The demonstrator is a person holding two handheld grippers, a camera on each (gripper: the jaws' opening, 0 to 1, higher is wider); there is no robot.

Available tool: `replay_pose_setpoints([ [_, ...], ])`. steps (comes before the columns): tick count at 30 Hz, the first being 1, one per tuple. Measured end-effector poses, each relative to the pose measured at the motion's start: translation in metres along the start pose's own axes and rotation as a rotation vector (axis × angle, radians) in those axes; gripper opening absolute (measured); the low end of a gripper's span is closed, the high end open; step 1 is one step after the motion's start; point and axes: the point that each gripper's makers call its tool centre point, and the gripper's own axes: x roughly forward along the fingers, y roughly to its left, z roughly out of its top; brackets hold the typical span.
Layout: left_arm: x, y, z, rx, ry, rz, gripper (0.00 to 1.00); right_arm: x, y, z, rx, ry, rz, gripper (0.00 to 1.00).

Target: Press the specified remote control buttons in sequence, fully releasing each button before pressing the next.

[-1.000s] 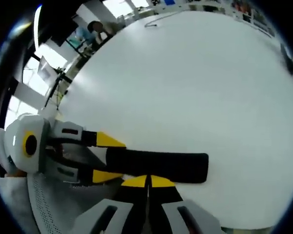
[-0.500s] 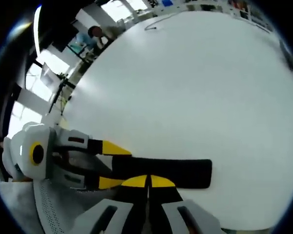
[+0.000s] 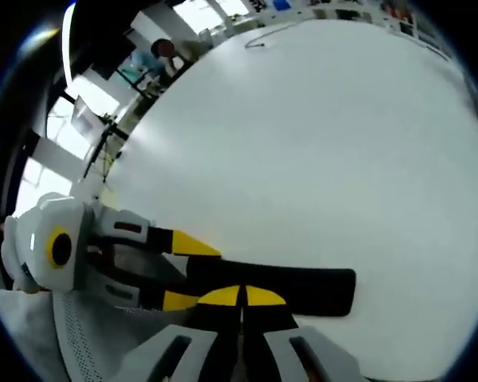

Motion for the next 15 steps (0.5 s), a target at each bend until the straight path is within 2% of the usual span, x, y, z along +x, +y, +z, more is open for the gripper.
replay_pose_setpoints([
  [7,0.0007,0.0004,0.0004,0.003,0.0,-0.002,0.24,-0.0008,-0.0005,0.0015,0.009,-0.007,0.007,0.0],
  [15,0.0014,0.001,-0.0001,-0.006,-0.003,-0.005,0.24,-0.0009,-0.0029,0.0021,0.091,-0.023,0.037,0.0],
])
